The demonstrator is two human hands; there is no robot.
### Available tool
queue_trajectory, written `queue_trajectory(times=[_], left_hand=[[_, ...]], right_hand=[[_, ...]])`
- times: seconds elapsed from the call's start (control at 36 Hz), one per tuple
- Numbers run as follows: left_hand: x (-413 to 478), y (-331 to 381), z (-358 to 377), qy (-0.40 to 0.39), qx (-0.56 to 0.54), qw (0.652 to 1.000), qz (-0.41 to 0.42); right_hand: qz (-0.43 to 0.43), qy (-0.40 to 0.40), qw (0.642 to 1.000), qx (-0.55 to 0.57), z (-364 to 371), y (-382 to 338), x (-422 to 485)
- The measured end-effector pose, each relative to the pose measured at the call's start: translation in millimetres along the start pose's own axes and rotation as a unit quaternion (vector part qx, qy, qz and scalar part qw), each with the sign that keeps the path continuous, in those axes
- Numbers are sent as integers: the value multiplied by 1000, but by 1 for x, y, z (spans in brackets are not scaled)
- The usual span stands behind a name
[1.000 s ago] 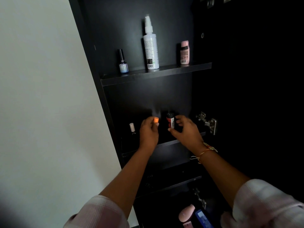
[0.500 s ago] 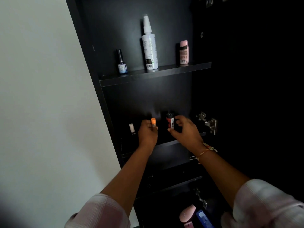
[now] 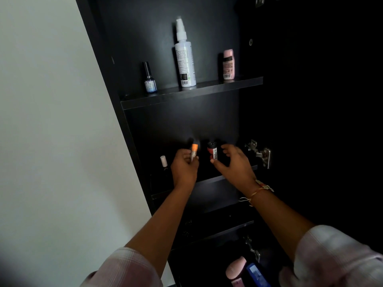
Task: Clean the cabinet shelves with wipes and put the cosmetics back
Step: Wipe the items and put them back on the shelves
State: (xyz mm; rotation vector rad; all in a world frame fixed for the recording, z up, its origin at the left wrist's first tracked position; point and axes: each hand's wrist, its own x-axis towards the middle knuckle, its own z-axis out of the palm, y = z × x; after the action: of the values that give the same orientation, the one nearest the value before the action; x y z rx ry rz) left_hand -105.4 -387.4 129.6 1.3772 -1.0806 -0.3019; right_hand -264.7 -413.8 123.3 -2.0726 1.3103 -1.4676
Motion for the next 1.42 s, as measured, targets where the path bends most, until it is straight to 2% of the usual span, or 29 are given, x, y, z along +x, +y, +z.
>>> queue_trajectory(times=[0.11,0.22,0.36,0.58,0.86,1.17,1.42], left_hand=[[-1,3,-5,22,55,996,61],[-2,11,-9,52,37,995,74],[-3,14,-9,47,-7,997,65],[4,-1,-8,51,53,996,53],[12,-14,0,15,77,997,24],[12,-13,0,9,108,994,-15],[8,-11,-2,8,144,990,-4]], right_hand=[[-1,-2,1000,-1,-1,1,0],[-3,1,1000,-2,1,0,0],[-6,-1,1000,-2,4,-2,0],[-5,-5,1000,-3,7,-1,0],[2,-11,1000,-10,9,2,1],[0,-6,1000,-13,11,4,2],[-4,-11,1000,-23,13,6,1]])
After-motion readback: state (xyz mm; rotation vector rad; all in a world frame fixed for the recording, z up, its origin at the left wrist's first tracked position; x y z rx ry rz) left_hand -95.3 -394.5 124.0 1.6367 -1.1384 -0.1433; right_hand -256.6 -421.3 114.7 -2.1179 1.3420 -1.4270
